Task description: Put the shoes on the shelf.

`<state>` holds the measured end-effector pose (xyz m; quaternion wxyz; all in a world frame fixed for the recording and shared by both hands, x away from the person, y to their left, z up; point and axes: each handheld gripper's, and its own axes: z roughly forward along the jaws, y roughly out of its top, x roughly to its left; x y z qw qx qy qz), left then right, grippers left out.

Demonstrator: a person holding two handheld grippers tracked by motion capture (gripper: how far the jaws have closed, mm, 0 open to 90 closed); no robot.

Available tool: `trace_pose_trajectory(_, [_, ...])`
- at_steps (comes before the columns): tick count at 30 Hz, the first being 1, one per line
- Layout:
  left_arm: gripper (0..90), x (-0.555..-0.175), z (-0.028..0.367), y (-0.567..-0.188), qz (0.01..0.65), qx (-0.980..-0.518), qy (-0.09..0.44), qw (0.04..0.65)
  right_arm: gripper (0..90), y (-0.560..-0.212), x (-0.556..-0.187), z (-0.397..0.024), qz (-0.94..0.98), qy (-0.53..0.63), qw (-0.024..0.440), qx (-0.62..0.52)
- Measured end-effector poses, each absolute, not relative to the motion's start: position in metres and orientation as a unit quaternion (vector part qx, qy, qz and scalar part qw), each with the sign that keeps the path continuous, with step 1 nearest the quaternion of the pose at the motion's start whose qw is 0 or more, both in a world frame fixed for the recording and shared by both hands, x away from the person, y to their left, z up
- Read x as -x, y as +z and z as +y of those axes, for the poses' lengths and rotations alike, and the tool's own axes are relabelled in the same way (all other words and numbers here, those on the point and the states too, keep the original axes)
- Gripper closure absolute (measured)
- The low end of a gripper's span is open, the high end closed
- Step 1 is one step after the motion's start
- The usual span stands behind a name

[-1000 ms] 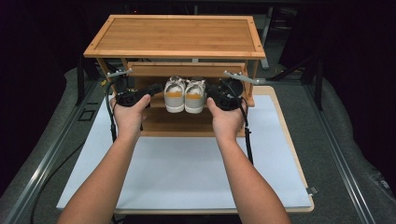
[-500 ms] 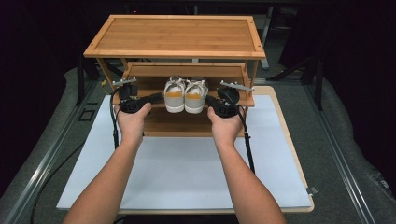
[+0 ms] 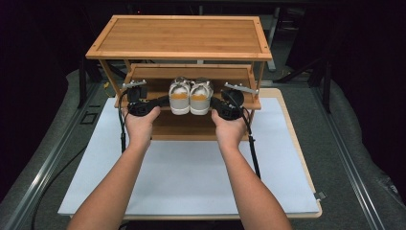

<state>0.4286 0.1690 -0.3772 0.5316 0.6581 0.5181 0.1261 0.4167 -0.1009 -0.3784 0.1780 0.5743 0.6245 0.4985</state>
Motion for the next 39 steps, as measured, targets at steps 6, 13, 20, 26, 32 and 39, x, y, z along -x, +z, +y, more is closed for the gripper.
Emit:
trace_pose_trajectory(6, [90.0,-0.439,0.17,-0.378,0.524,-0.652,0.122,0.534,90.0,-0.38,-0.424,-0.1,0.615,0.507,0.177,-0.577])
trace_pose_trajectory(13, [90.0,-0.447,0.169,-0.378,0.525,-0.653,0.123,0.532,90.0,-0.378,-0.434,-0.099,0.62,0.492,0.191,-0.58])
trace_pose_trajectory(20, [90.0,-0.459,0.167,-0.376,0.526,-0.658,0.13,0.523,90.0,-0.38,-0.447,-0.099,0.62,0.507,0.186,-0.569])
trace_pose_trajectory(26, [90.0,-0.467,0.167,-0.376,0.527,-0.657,0.126,0.523,90.0,-0.378,-0.454,-0.099,0.626,0.492,0.193,-0.574])
trace_pose_trajectory(32, [90.0,-0.474,0.166,-0.375,0.53,-0.66,0.125,0.518,90.0,-0.379,-0.461,-0.098,0.624,0.493,0.196,-0.574])
trace_pose_trajectory(39, [90.0,-0.481,0.166,-0.375,0.527,-0.665,0.123,0.515,90.0,-0.377,-0.469,-0.099,0.627,0.485,0.192,-0.578])
